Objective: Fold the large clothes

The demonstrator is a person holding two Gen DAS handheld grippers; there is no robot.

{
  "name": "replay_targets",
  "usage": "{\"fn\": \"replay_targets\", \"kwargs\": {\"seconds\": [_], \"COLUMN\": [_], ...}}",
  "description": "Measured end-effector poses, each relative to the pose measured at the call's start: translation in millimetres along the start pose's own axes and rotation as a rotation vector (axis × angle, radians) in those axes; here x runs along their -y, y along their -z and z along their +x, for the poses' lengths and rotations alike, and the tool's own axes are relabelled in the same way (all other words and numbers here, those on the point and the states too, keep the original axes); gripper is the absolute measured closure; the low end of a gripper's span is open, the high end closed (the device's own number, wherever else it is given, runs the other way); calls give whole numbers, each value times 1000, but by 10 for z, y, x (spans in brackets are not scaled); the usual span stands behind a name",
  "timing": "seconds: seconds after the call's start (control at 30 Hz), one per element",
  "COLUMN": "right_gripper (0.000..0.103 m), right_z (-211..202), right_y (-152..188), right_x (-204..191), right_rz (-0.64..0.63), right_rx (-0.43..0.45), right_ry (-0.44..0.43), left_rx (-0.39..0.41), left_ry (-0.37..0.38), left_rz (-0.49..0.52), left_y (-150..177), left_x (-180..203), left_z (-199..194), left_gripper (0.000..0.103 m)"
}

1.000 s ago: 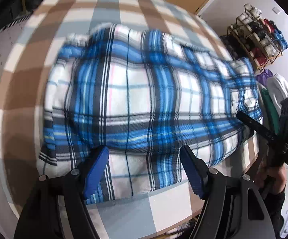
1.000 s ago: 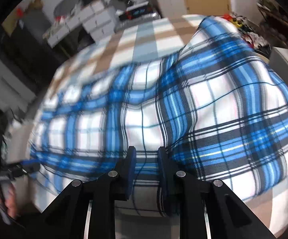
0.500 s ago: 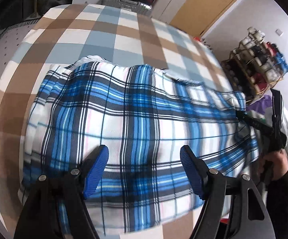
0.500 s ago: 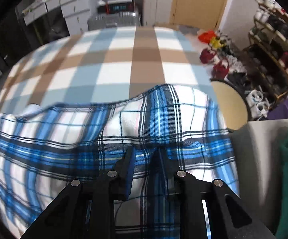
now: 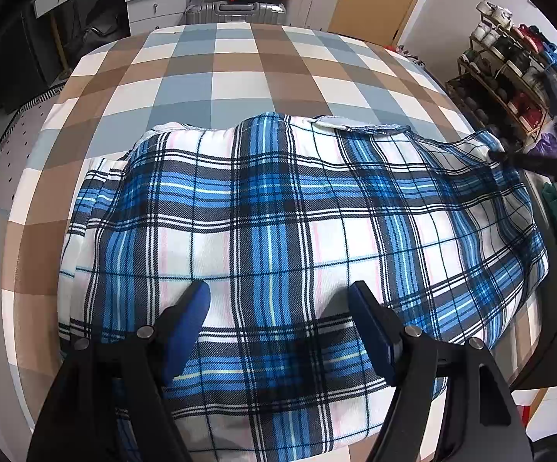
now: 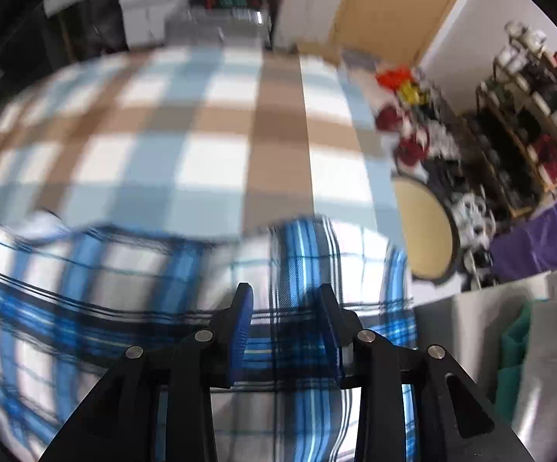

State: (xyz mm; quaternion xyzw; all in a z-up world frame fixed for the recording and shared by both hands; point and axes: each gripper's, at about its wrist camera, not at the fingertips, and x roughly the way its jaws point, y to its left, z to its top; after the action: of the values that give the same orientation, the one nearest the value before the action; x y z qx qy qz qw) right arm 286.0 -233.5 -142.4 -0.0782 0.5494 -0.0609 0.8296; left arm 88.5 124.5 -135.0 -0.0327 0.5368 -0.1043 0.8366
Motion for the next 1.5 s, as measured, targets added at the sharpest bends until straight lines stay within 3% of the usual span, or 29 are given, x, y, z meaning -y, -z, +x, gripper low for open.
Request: {"fn": "replay_targets", "kwargs": {"seconds": [0.03, 0.17, 0.3, 0.4, 0.53, 0.67, 0.73, 0.87, 1.03, 1.13, 1.2, 1.23, 1.37, 1.5], "right_gripper": [70, 67, 68, 70, 70, 72, 72, 72, 70, 68, 67, 67, 67, 62], "right_z": [169, 199, -185, -577, -714, -361, -291, -364, -774, -653, -355, -347, -380, -650], "right_y": [41, 97, 252, 587, 1030, 1290, 1368, 1248, 1103, 1075, 1088, 1121, 1067, 1130], "right_x": [11, 53, 202, 248, 186, 85, 0, 3, -254, -517, -704, -720, -639, -750], "right_rz": [4, 31, 55, 28, -6, -38, -85, -41, -58, -99, -137, -133, -51, -35], "right_rx": [-41, 14, 80, 139, 117, 45, 109, 23, 147, 121, 41, 88, 39, 148], "right_ry": [-9, -47, -113, -161, -214, -157, -109, -88, -162, -183, -134, -126, -159, -249], "left_rx": [0, -6, -9, -10, -7, -2, -4, 2, 5, 7, 12, 13, 20, 16], "left_ry": [2, 27, 51, 43, 17, 0, -11, -9, -18, -32, -39, -44, -64, -66], "left_rz": [-2, -8, -20, -13, -6, 5, 14, 2, 5, 21, 34, 43, 78, 72], "left_y": [-12, -37, -43, -42, -40, -37, -42, -40, -36, -22, -10, -1, 22, 8], "left_x": [0, -36, -66, -43, 0, 46, 66, 52, 64, 93, 106, 114, 149, 149], "left_z": [9, 23, 12, 17, 34, 64, 82, 93, 96, 102, 106, 111, 115, 122], "left_gripper": [33, 33, 33, 33, 33, 27, 25, 24, 24, 24, 24, 24, 24, 22]}}
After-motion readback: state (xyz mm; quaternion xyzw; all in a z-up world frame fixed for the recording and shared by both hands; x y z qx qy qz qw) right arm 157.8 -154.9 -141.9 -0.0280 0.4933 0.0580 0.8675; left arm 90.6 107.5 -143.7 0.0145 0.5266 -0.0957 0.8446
